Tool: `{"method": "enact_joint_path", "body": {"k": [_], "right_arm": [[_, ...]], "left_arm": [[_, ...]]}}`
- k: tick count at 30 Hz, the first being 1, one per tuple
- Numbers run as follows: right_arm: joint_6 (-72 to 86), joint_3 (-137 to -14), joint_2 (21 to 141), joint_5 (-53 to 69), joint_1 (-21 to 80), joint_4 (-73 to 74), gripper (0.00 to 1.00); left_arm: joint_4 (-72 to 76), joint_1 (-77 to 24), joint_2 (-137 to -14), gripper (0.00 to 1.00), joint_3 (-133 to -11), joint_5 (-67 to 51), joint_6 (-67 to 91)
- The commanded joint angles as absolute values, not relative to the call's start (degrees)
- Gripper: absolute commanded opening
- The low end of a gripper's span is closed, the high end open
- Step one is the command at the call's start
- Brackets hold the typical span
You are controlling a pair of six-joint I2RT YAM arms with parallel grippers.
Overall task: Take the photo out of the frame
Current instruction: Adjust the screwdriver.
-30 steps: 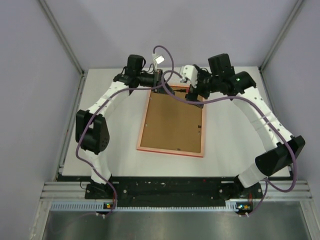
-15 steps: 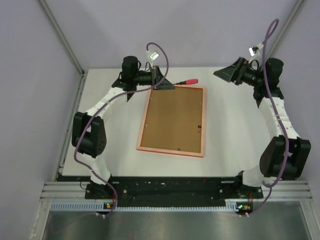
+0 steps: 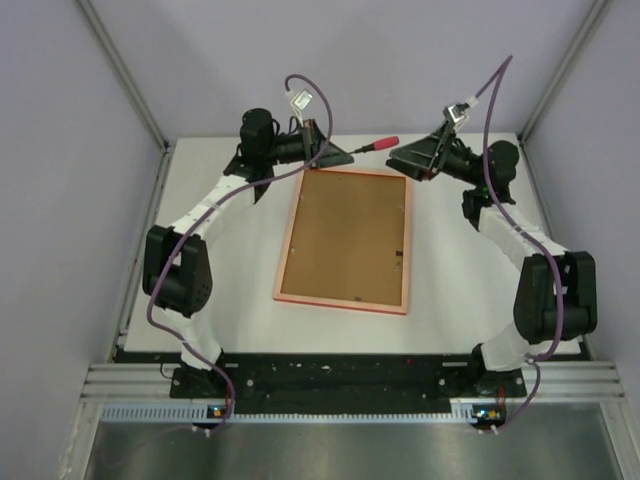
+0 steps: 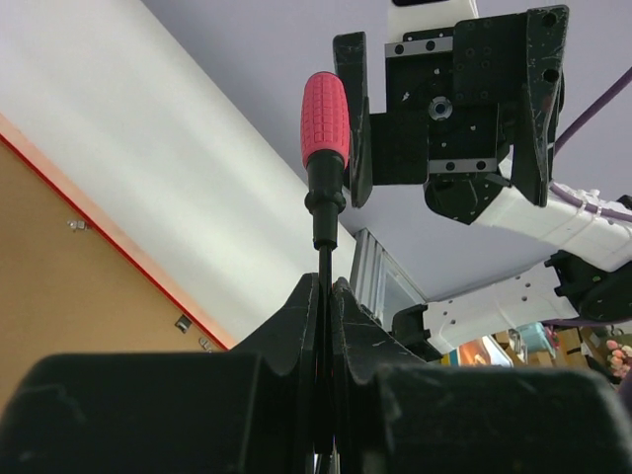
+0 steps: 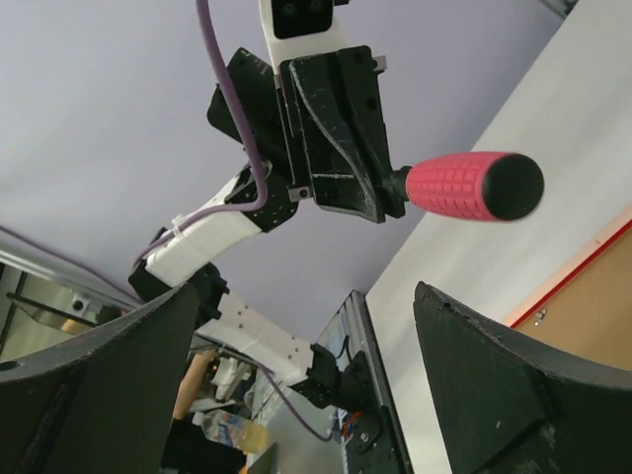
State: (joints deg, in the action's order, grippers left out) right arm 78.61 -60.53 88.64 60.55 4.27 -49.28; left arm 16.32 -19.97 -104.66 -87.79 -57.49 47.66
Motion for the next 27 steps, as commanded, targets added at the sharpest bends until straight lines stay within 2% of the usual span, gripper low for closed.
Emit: {"method": "enact_joint_path", "body": {"k": [1, 13, 21, 27], "right_arm": [[79.81, -64.78, 91.49, 58.98, 6.59, -53.09, 0.88], [82.36, -70.22, 98.35, 56.17, 6.59, -55.11, 0.74], [84.2, -71.72, 98.62, 54.84, 6.77, -57.04, 0.47], [82.71, -71.63, 97.47, 54.93, 7.91, -55.28, 0.45]], "left_arm": [[23.81, -21.0, -105.29, 0.0, -89.12, -57.39, 51.32], [26.89, -22.5, -105.12, 0.0, -87.54, -58.53, 54.14], [27.69, -23.03, -105.64, 0.0, -87.8, -58.45, 54.76], [27.77, -23.03, -106.0, 0.0, -88.07, -58.1, 54.84]]}}
